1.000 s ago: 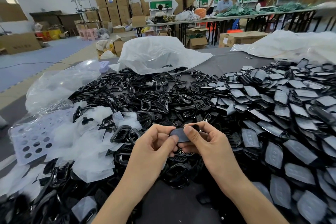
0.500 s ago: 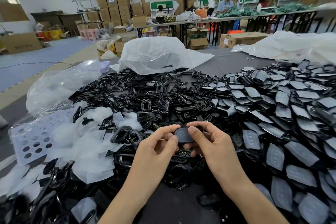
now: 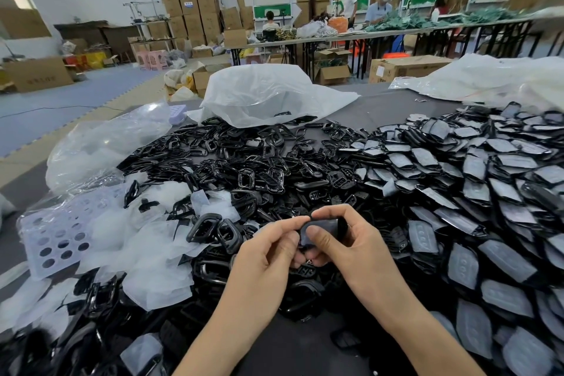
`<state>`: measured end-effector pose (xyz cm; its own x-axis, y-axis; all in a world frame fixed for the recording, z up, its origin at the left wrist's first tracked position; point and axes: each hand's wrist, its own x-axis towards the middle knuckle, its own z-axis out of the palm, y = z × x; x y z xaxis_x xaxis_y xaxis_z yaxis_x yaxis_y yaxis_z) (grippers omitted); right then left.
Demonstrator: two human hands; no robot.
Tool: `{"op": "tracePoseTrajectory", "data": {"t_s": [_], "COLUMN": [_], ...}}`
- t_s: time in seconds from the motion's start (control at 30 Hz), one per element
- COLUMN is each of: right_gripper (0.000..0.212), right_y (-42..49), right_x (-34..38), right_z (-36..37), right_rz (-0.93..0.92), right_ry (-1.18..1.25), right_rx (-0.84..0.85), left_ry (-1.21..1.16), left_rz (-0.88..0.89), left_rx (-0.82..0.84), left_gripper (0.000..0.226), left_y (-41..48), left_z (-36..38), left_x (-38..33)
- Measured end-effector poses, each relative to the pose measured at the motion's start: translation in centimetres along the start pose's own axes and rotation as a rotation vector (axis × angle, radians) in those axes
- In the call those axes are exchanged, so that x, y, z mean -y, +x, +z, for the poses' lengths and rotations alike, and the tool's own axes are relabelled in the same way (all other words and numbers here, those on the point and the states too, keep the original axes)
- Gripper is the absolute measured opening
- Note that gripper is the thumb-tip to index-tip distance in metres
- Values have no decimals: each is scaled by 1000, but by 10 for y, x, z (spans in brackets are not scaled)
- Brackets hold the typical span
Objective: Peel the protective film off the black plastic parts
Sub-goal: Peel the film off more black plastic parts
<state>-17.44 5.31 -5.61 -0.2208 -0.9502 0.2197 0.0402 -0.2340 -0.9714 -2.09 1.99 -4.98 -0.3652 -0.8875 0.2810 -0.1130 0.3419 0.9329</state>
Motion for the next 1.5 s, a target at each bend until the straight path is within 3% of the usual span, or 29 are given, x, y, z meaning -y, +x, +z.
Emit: {"op": "tracePoseTrajectory", "data": {"t_s": [0.37, 0.5, 0.67, 0.83, 1.0, 1.2, 1.5], "right_gripper": [14, 13, 17, 15, 20, 16, 16], "right_y": [2, 2, -1, -1, -1, -1, -2], "right_x": [-6, -5, -1, 1, 4, 1, -1], "right_z": [-2, -1, 0, -1, -2, 1, 1], "right_rz": [11, 77, 105, 104, 71, 47, 28], "right_ry": [-26, 160, 245, 196, 171, 131, 30], "right_rx": [-2, -105, -88, -102, -88, -99, -82], "left_ry": [17, 189, 363, 221, 10, 78, 65], "left_rz": [22, 112, 227, 154, 16, 37, 16], "left_rx": [-41, -120, -75, -56, -24, -56, -77], "left_gripper": [26, 24, 32, 26, 38, 45, 29], "left_y": [-2, -4, -6, -6, -6, -6, -6], "left_z": [1, 3, 9, 11, 8, 7, 11], "left_x": [-4, 0, 1, -2, -7, -6, -5]}}
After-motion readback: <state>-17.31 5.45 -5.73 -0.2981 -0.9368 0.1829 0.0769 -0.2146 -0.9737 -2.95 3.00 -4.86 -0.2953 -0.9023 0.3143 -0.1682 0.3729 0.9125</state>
